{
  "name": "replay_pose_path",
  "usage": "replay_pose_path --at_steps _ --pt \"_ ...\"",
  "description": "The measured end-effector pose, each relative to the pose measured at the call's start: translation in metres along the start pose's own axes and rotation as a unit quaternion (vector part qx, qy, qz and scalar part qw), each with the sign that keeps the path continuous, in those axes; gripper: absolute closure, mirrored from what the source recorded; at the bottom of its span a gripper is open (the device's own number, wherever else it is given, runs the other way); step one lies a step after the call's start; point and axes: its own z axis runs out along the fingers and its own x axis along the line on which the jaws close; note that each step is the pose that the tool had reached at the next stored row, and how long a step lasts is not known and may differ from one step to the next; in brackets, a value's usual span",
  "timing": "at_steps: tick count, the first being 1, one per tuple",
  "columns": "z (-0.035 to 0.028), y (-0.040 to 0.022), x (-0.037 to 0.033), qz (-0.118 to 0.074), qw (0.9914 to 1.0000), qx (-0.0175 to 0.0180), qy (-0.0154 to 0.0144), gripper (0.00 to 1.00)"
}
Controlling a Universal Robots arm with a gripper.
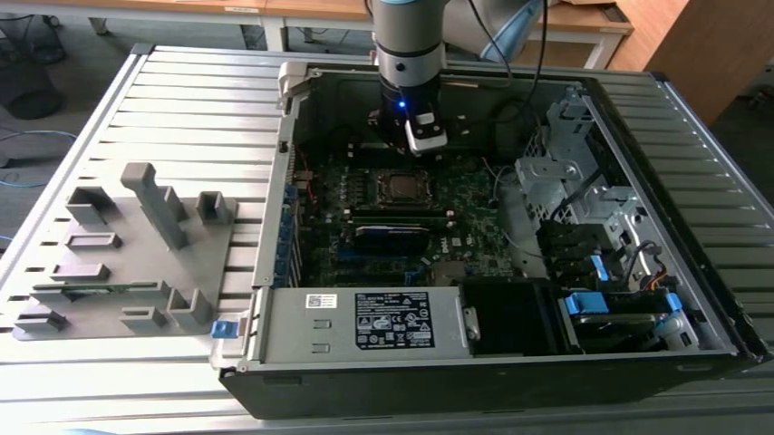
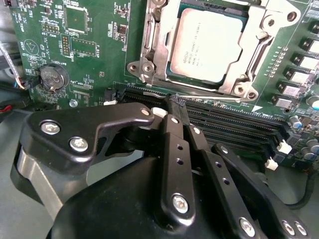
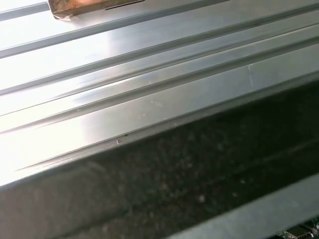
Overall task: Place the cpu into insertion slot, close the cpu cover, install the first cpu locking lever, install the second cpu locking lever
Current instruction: 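Install the first cpu locking lever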
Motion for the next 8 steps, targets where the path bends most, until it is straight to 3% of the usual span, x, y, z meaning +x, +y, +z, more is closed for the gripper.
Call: replay_pose_path --at_steps 4,8 --pt "-0.0001 -0.0004 0.0016 0.0 0.99997 -0.0025 -0.007 0.89" --pt "-0.0002 -0.0005 0.0018 0.0 0.99997 -0.0028 -0.0076 0.89"
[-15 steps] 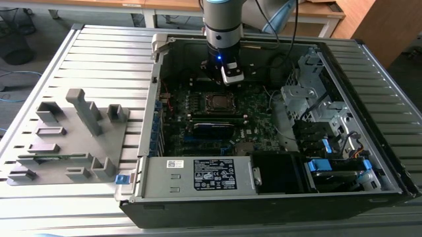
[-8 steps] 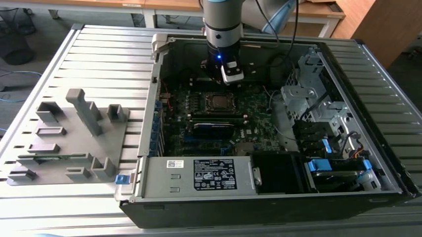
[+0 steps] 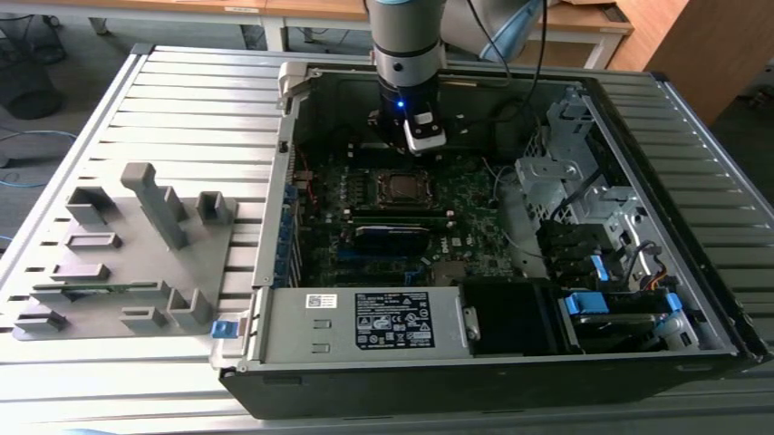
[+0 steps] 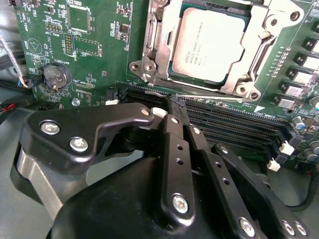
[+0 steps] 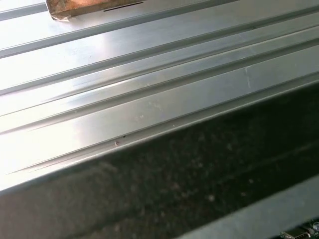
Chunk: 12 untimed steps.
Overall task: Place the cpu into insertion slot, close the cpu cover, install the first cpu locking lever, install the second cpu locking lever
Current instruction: 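Install the first cpu locking lever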
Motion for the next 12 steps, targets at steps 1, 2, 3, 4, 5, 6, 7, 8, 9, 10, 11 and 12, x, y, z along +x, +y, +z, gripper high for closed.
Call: replay_pose_path --at_steps 1,2,3,4,5,6,7,8,9,10,11,12 --pt "0.0 0.0 0.0 0.0 1.0 0.0 0.0 0.89" --pt "0.0 -0.0002 0.0 0.0 1.0 -0.0001 -0.0001 0.89" --pt "-0.0001 -0.0006 -0.0001 0.0 1.0 0.0 0.0 0.89" --pt "-0.0001 -0.001 -0.0003 0.0 1.0 0.0001 0.0 0.89" --pt "-0.0001 -0.0015 -0.0005 0.0 1.0 0.0001 0.0 0.89" --pt "-0.0001 -0.002 -0.0006 0.0 1.0 0.0002 -0.0001 0.89" --pt "0.0001 -0.0023 -0.0007 0.0 1.0 0.0003 -0.0002 0.89" --pt "0.0002 -0.0025 -0.0008 0.0 1.0 0.0006 -0.0003 0.89" --pt "0.0004 -0.0027 -0.0008 0.0 1.0 0.001 -0.0004 0.89" --pt "0.0005 -0.003 -0.0009 0.0 1.0 0.0015 -0.0005 0.89" --pt "0.0008 -0.0032 -0.0009 0.0 1.0 0.0019 -0.0007 0.89" --pt "0.001 -0.0034 -0.0009 0.0 1.0 0.0023 -0.0008 0.89"
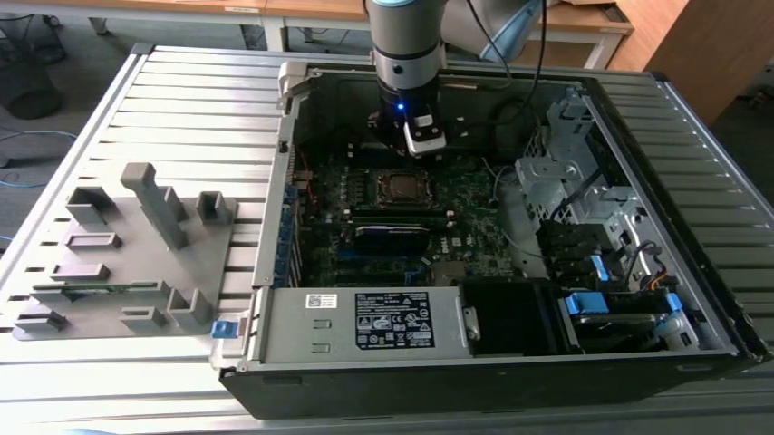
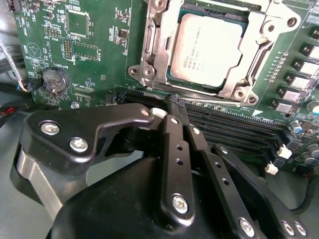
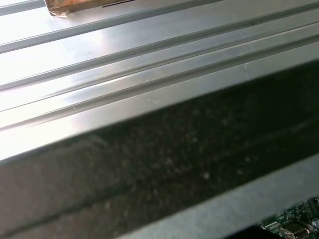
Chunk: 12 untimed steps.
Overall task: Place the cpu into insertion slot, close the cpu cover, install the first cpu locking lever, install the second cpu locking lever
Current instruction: 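Install the first cpu locking lever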
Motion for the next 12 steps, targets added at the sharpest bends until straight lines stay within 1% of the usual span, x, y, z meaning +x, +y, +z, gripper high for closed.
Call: replay_pose_path --at_steps 8,12 --pt "0.0026 -0.0013 0.0 -0.001 0.99999 0.0039 -0.0014 0.89" --pt "0.0039 -0.0016 0.0001 -0.001 0.99998 0.005 -0.0022 0.89"
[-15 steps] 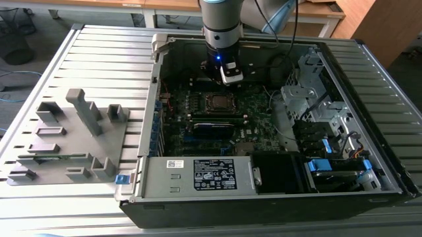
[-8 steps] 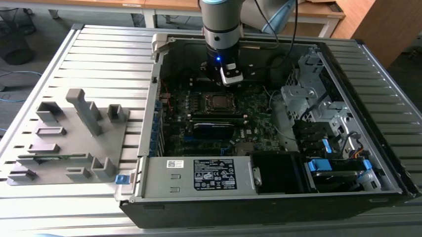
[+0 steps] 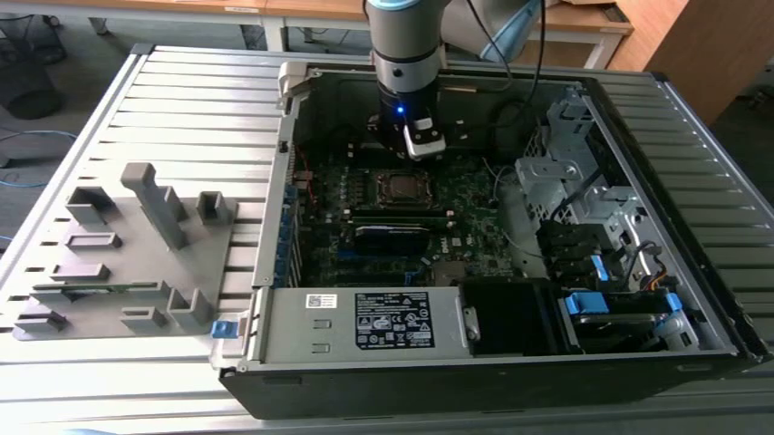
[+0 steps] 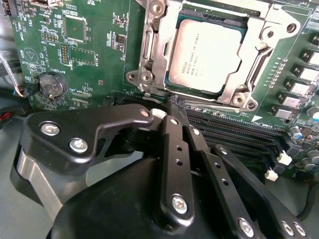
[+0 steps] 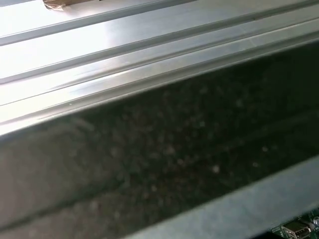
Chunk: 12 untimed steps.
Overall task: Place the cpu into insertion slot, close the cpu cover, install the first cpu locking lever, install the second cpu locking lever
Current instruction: 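Install the first cpu locking lever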
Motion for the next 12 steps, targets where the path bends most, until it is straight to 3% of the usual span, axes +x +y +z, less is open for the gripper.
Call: replay_pose_path --at_steps 12 --pt "-0.0054 0.0025 -0.0001 0.001 1.0 -0.0004 -0.0003 0.89"
